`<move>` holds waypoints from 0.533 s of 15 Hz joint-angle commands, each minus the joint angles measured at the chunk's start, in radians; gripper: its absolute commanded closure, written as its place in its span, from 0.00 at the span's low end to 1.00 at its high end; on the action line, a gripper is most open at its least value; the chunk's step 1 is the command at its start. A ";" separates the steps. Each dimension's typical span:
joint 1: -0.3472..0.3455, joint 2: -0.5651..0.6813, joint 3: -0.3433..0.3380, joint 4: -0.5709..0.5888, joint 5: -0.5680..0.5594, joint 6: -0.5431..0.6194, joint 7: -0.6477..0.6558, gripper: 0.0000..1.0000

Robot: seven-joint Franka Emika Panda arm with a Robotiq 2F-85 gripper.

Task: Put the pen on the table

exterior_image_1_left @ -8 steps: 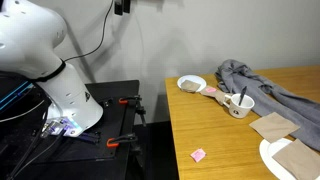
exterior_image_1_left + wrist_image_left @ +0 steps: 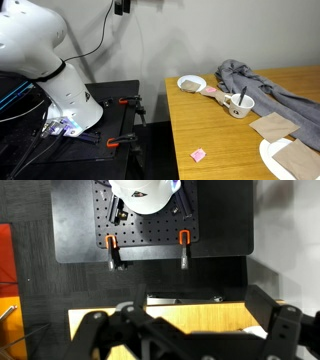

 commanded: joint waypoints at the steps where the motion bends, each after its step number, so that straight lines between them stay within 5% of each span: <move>1: -0.006 0.003 0.000 -0.001 0.001 0.021 -0.003 0.00; 8: -0.016 0.040 -0.017 -0.026 -0.030 0.303 -0.047 0.00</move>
